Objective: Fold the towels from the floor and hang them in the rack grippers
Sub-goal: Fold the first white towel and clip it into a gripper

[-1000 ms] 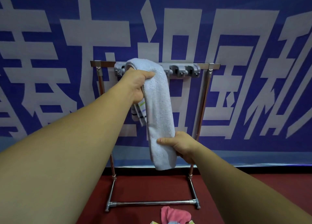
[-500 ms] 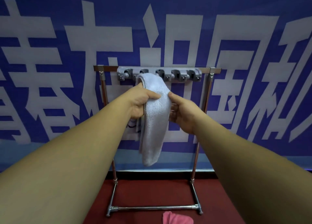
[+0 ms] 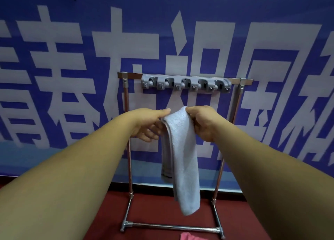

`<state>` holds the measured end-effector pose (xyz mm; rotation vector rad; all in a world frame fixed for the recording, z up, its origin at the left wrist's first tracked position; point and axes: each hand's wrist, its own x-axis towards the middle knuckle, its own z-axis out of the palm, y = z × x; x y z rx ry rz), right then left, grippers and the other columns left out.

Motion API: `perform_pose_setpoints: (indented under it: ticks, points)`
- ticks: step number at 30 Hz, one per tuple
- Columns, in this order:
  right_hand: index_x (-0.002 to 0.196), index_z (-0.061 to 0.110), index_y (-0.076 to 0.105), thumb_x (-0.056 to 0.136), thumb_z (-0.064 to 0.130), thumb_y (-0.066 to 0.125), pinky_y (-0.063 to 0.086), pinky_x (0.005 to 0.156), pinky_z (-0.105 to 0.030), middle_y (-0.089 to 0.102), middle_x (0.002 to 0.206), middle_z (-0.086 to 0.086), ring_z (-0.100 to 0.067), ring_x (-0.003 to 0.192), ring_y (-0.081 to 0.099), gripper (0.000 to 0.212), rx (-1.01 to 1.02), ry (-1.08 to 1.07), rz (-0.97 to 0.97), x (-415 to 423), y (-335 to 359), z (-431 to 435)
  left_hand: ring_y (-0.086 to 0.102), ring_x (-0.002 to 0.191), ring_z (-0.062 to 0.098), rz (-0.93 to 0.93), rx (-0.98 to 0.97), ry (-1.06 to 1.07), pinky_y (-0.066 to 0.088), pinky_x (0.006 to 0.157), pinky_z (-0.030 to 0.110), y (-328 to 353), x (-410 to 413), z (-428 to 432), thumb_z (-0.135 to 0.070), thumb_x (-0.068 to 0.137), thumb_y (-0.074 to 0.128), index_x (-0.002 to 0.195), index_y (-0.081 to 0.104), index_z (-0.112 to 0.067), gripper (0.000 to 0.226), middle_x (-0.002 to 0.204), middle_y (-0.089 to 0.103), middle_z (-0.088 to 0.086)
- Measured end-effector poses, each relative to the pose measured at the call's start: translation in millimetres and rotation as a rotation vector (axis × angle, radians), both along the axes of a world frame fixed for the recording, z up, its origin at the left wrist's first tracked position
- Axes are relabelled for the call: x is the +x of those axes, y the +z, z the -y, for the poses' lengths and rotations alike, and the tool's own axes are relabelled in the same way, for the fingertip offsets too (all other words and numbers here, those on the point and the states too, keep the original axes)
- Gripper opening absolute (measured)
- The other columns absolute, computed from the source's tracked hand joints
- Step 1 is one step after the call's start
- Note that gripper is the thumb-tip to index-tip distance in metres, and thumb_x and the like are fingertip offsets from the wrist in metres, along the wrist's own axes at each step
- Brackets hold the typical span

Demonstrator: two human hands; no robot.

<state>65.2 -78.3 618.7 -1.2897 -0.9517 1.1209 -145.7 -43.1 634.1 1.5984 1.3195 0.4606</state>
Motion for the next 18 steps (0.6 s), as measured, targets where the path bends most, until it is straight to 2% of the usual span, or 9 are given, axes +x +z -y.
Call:
perform_pose_setpoints:
  ticks: [2, 3, 5, 6, 8, 10, 12, 14, 18]
  points:
    - [0.111, -0.001, 0.074, 0.099, 0.013, 0.067, 0.059, 0.074, -0.035, 0.075, 0.089, -0.011, -0.022, 0.080, 0.069, 0.020, -0.027, 0.051, 0.026, -2.6, 3.5, 3.2, 0.065, 0.073, 0.019, 0.040, 0.130, 0.064, 0.057, 0.082, 0.038, 1.8, -3.4, -5.4, -0.060, 0.101, 0.062, 0.093, 0.074, -0.012, 0.050, 0.079, 0.070, 0.004]
    - [0.112, -0.001, 0.074, 0.098, 0.013, 0.067, 0.059, 0.075, -0.036, 0.075, 0.091, -0.012, -0.023, 0.081, 0.070, 0.021, -0.042, 0.084, 0.051, -3.7, 5.6, 4.5, 0.067, 0.076, 0.019, 0.117, 0.180, 0.070, 0.060, 0.085, 0.038, 3.5, -4.3, -8.0, -0.049, 0.103, 0.064, 0.099, 0.074, -0.011, 0.040, 0.085, 0.070, 0.006]
    - [0.113, -0.001, 0.075, 0.098, 0.014, 0.067, 0.059, 0.078, -0.038, 0.075, 0.098, -0.016, -0.026, 0.084, 0.070, 0.022, -0.067, 0.163, 0.105, -5.8, 11.1, 7.3, 0.076, 0.100, 0.025, 0.264, 0.209, 0.008, 0.062, 0.098, 0.042, 10.1, -4.0, -8.9, -0.029, 0.102, 0.070, 0.112, 0.076, -0.011, 0.022, 0.108, 0.078, 0.009]
    - [0.114, -0.002, 0.075, 0.099, 0.014, 0.066, 0.059, 0.077, -0.037, 0.075, 0.099, -0.017, -0.026, 0.083, 0.071, 0.023, -0.075, 0.204, 0.131, -6.5, 14.8, 9.1, 0.076, 0.110, 0.026, 0.309, 0.189, -0.047, 0.060, 0.102, 0.044, 13.9, -2.9, -7.6, -0.021, 0.100, 0.072, 0.118, 0.077, -0.013, 0.020, 0.116, 0.079, 0.008]
    - [0.116, -0.002, 0.074, 0.100, 0.014, 0.065, 0.060, 0.072, -0.034, 0.077, 0.099, -0.016, -0.023, 0.079, 0.073, 0.025, -0.085, 0.280, 0.179, -6.7, 21.8, 11.6, 0.074, 0.118, 0.026, 0.334, 0.118, -0.154, 0.056, 0.108, 0.045, 19.2, -0.9, -6.1, -0.013, 0.098, 0.073, 0.126, 0.074, -0.014, 0.028, 0.123, 0.079, 0.007]
    - [0.119, -0.006, 0.072, 0.100, 0.014, 0.063, 0.060, 0.071, -0.034, 0.075, 0.101, -0.018, -0.023, 0.080, 0.073, 0.028, -0.080, 0.338, 0.214, -4.9, 27.4, 10.7, 0.072, 0.120, 0.024, 0.298, 0.061, -0.235, 0.050, 0.114, 0.047, 20.6, -0.4, -8.6, -0.010, 0.097, 0.073, 0.131, 0.072, -0.014, 0.034, 0.123, 0.078, 0.008]
    - [0.121, -0.009, 0.070, 0.100, 0.014, 0.062, 0.060, 0.076, -0.036, 0.073, 0.105, -0.024, -0.027, 0.086, 0.071, 0.031, -0.066, 0.381, 0.247, -1.6, 30.9, 6.2, 0.063, 0.116, 0.025, 0.265, 0.021, -0.306, 0.045, 0.119, 0.051, 19.5, -1.9, -12.8, -0.011, 0.095, 0.077, 0.130, 0.072, -0.013, 0.036, 0.121, 0.074, 0.016]
    - [0.114, -0.007, 0.072, 0.101, 0.011, 0.060, 0.060, 0.074, -0.034, 0.074, 0.100, -0.022, -0.025, 0.083, 0.072, 0.025, -0.053, 0.406, 0.280, 0.8, 33.5, 3.2, 0.064, 0.111, 0.028, 0.237, 0.011, -0.348, 0.048, 0.116, 0.049, 17.9, -3.5, -15.4, -0.014, 0.093, 0.079, 0.129, 0.073, -0.011, 0.037, 0.125, 0.071, 0.023]
    - [0.115, -0.006, 0.071, 0.102, 0.010, 0.061, 0.060, 0.076, -0.035, 0.074, 0.099, -0.018, -0.025, 0.083, 0.072, 0.024, -0.032, 0.444, 0.325, -0.3, 35.7, -3.5, 0.070, 0.096, 0.022, 0.232, 0.010, -0.351, 0.059, 0.090, 0.035, 20.3, -6.7, -15.9, -0.010, 0.097, 0.071, 0.128, 0.068, 0.007, 0.035, 0.107, 0.076, 0.011]
